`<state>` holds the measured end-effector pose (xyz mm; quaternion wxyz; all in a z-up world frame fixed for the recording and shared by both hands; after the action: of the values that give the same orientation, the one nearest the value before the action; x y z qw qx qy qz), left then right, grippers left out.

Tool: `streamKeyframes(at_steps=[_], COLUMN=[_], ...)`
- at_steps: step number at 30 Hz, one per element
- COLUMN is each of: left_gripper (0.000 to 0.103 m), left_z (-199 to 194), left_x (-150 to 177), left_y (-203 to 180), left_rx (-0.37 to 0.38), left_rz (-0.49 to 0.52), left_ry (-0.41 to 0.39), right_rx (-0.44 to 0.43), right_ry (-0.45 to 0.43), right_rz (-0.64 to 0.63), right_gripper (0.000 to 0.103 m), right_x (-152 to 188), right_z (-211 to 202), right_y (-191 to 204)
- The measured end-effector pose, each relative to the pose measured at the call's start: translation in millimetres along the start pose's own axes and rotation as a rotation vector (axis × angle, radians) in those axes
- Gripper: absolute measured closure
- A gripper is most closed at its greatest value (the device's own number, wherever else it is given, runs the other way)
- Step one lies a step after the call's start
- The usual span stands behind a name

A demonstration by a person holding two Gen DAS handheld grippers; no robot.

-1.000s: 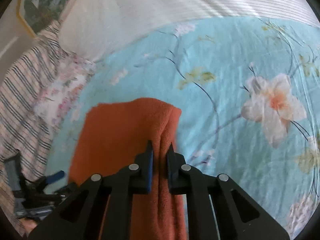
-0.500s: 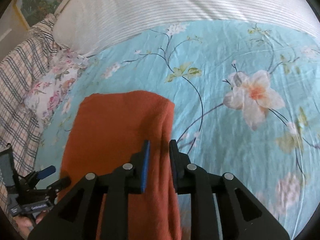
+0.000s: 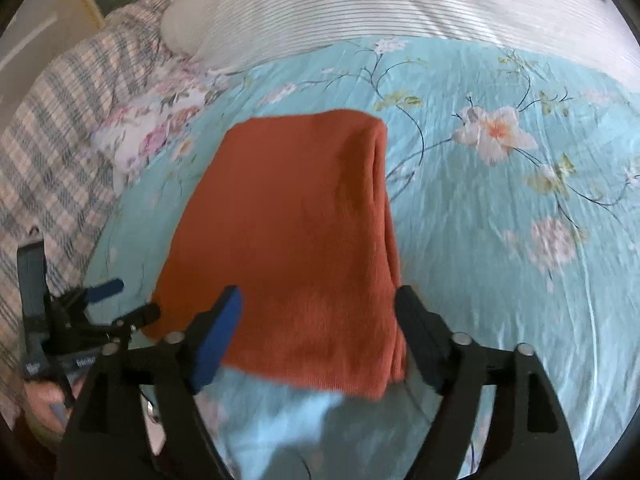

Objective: Fold small clothes

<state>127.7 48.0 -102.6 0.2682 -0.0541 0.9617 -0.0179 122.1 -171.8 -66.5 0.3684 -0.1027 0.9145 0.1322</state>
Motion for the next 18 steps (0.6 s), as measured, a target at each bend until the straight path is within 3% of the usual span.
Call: streamKeyframes(at_steps=[10, 14, 18], left_gripper=[0.011, 0.011, 0.011], left_z=[-23.0, -39.5, -61.8], left_x=[40.6, 39.9, 30.0], left_y=[3.8, 2.9, 0.5], left_rx=[-0.011, -0.015, -0.010], left_rz=[0.056, 0.072, 0.084], left_ry=[0.004, -0.010, -0.043], right_rx=[0.002, 0.000, 0.010], right_ry=[0.081, 0.066, 0.018], right_rz=[-0.119, -0.151, -0.188], right_gripper=[0.015, 0.014, 0.003], right_x=[49.6, 48.6, 37.6], right_z=[-19.6, -35.7, -56.9], right_y=[30.0, 36.4, 42.4])
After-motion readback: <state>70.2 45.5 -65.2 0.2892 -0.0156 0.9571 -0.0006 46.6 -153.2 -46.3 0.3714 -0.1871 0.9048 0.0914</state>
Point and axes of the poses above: each gripper's, at about its wrist camera, not at the fingertips, and z roughly the way its jaws point, y to its left, x to its underside, the point moved 5 cm from there along z, roughly the way its jaws point, and after that the axes turned 13 degrees about -z, right-handed, at the moved point
